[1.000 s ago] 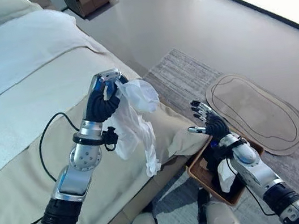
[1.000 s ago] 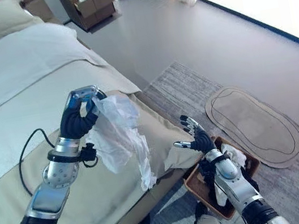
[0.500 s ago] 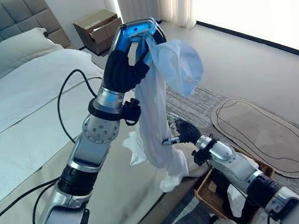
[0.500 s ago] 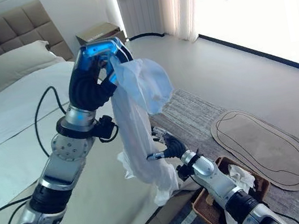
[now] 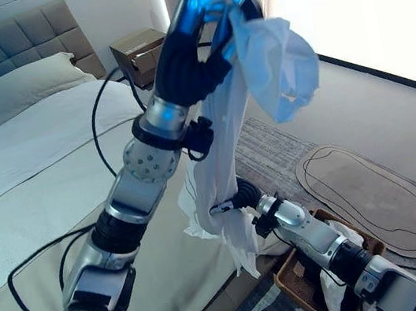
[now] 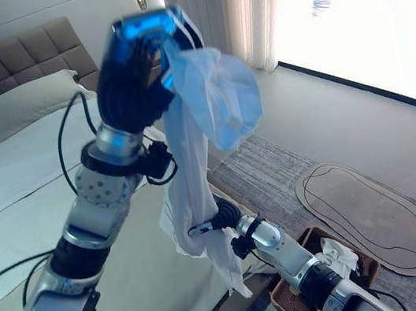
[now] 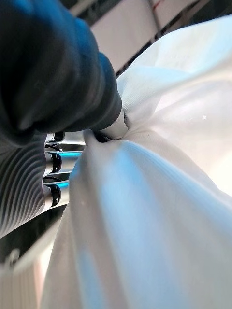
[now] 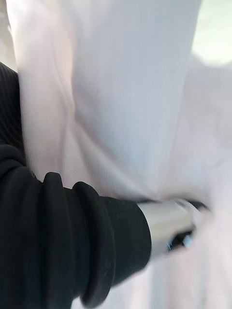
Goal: Pick up clothes into the bucket
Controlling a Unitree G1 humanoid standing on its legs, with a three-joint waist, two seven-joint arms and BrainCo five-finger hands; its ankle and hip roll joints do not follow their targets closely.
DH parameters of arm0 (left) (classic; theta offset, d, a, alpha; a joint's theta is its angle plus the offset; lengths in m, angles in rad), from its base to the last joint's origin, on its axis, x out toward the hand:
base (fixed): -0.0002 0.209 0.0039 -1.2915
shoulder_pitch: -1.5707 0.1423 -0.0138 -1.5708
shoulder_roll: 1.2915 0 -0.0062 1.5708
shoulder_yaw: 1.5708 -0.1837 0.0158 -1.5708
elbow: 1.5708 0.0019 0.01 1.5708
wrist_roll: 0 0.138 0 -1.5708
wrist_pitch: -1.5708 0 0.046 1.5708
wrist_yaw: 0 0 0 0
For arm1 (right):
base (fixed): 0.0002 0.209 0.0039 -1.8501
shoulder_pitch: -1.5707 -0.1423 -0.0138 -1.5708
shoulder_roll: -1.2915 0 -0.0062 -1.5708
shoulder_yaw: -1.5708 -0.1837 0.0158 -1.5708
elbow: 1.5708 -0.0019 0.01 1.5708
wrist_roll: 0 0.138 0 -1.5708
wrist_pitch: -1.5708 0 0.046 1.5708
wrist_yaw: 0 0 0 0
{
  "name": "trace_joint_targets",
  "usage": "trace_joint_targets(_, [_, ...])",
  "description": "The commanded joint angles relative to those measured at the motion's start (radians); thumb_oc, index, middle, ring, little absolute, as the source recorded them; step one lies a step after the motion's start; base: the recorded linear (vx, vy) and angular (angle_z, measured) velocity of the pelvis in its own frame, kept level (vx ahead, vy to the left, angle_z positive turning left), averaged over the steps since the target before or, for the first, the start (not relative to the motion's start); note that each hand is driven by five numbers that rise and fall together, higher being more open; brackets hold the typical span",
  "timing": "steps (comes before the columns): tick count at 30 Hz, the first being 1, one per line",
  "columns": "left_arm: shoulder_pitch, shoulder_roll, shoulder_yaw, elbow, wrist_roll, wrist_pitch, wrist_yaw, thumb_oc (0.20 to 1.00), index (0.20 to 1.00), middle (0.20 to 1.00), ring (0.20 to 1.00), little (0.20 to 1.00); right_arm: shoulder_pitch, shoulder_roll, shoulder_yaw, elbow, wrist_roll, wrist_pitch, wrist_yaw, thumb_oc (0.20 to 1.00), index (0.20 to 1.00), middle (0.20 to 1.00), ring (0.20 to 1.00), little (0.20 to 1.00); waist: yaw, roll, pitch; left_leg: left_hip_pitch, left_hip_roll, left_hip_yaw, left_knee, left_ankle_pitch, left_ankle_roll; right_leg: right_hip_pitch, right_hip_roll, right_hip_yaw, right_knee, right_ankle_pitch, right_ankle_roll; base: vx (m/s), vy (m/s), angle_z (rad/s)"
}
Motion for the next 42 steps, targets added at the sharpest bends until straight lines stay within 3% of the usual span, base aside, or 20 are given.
trace_joint_targets(1, [-0.108, -0.005, 0.004, 0.009, -0.035, -0.028, 0.038, 0.200, 0.200, 0.200, 0.200, 0.200, -0.036, 0.027, 0.015, -0.025, -0.026, -0.021, 0.012, 0.200, 0.200, 0.200, 0.200, 0.200, 0.028, -0.061, -0.020, -0.010, 0.009, 0.022, -0.033, 0.008, -0.008, 0.043, -0.054, 0.018, -0.047, 0.056, 0.054, 0.00, 0.000, 0.00])
trace_joint_targets(8, [-0.114, 0.014, 0.021, 0.020, -0.032, -0.030, 0.041, 0.200, 0.200, 0.200, 0.200, 0.200, 0.020, 0.010, -0.023, 0.006, -0.051, -0.019, -0.001, 0.200, 0.200, 0.200, 0.200, 0.200, 0.022, -0.063, -0.031, 0.002, 0.009, 0.027, -0.035, 0.005, -0.007, 0.049, -0.052, 0.021, -0.051, 0.058, 0.056, 0.00, 0.000, 0.00])
trace_joint_targets(14, [-0.049, 0.096, 0.101, 0.042, -0.029, -0.040, 0.068, 0.200, 0.200, 0.200, 0.200, 0.200, 0.125, -0.041, -0.127, -0.025, -0.037, -0.029, -0.018, 0.200, 0.200, 0.200, 0.200, 0.200, 0.012, -0.068, -0.040, 0.010, 0.014, 0.039, -0.039, 0.006, -0.010, 0.052, -0.046, 0.029, -0.061, 0.063, 0.057, 0.00, 0.000, 0.00])
trace_joint_targets(19, [0.151, 0.153, 0.219, 0.051, -0.035, -0.051, 0.076, 0.200, 0.200, 0.200, 0.200, 0.200, 0.215, -0.075, -0.269, -0.124, 0.021, -0.066, -0.044, 0.200, 0.200, 0.200, 0.200, 0.200, 0.002, -0.070, -0.046, 0.010, 0.023, 0.050, -0.047, 0.011, -0.015, 0.043, -0.037, 0.039, -0.072, 0.069, 0.053, -0.03, -0.012, -0.07])
trace_joint_targets(20, [0.262, 0.153, 0.266, 0.060, -0.022, -0.054, 0.084, 0.200, 0.200, 0.200, 0.200, 0.200, 0.244, -0.068, -0.333, -0.163, 0.081, -0.086, -0.061, 0.200, 0.200, 0.200, 0.200, 0.200, -0.003, -0.071, -0.045, 0.012, 0.026, 0.054, -0.048, 0.012, -0.016, 0.041, -0.033, 0.045, -0.074, 0.070, 0.051, -0.01, -0.011, -0.10])
trace_joint_targets(23, [0.372, 0.151, 0.305, 0.080, 0.070, -0.040, 0.112, 0.200, 0.200, 0.200, 0.200, 0.200, 0.257, -0.060, -0.370, -0.195, 0.114, -0.104, -0.066, 0.200, 0.200, 0.200, 0.200, 0.200, -0.004, -0.072, -0.044, 0.016, 0.029, 0.057, -0.050, 0.012, -0.018, 0.042, -0.029, 0.050, -0.077, 0.069, 0.047, -0.01, -0.009, -0.18])
trace_joint_targets(26, [0.569, 0.066, 0.336, 0.182, 0.000, -0.037, 0.082, 0.200, 0.200, 0.200, 0.200, 0.200, 0.271, -0.052, -0.456, -0.307, 0.154, -0.139, -0.102, 0.200, 0.200, 0.200, 0.200, 0.200, -0.011, -0.073, -0.038, 0.022, 0.033, 0.065, -0.054, 0.013, -0.019, 0.042, -0.024, 0.055, -0.082, 0.071, 0.041, -0.01, 0.001, 0.01])
trace_joint_targets(32, [0.751, -0.030, 0.297, 0.336, -0.143, -0.008, -0.014, 0.200, 0.200, 0.200, 0.200, 0.200, 0.279, -0.039, -0.536, -0.398, 0.192, -0.163, -0.143, 0.200, 0.200, 0.200, 0.200, 0.200, -0.008, -0.077, -0.032, 0.022, 0.034, 0.074, -0.047, 0.008, -0.014, 0.036, -0.022, 0.071, -0.080, 0.076, 0.037, -0.01, -0.002, -0.06])
trace_joint_targets(38, [0.835, -0.080, 0.216, 0.594, -0.046, 0.082, -0.025, 0.200, 0.200, 0.200, 0.200, 0.200, 0.284, -0.060, -0.619, -0.471, 0.189, -0.171, -0.183, 0.200, 0.200, 0.200, 0.200, 0.200, -0.015, -0.084, -0.023, 0.020, 0.033, 0.077, -0.035, 0.003, -0.008, 0.031, -0.021, 0.078, -0.073, 0.074, 0.038, 0.00, -0.001, -0.01])
trace_joint_targets(39, [0.852, -0.109, 0.208, 0.668, -0.115, 0.109, -0.052, 1.000, 1.000, 1.000, 1.000, 1.000, 0.287, -0.066, -0.652, -0.498, 0.186, -0.177, -0.204, 0.200, 0.200, 0.200, 0.200, 0.200, -0.017, -0.083, -0.021, 0.018, 0.032, 0.078, -0.029, 0.000, -0.004, 0.029, -0.021, 0.081, -0.068, 0.074, 0.038, 0.00, 0.000, 0.00])
trace_joint_targets(42, [0.872, -0.123, 0.210, 0.722, -0.154, 0.147, -0.073, 1.000, 1.000, 1.000, 1.000, 1.000, 0.289, -0.078, -0.698, -0.534, 0.154, -0.178, -0.230, 0.200, 0.200, 0.200, 0.200, 0.200, -0.023, -0.081, -0.019, 0.017, 0.033, 0.079, -0.027, -0.002, -0.001, 0.026, -0.020, 0.082, -0.066, 0.074, 0.038, 0.00, 0.000, 0.00])
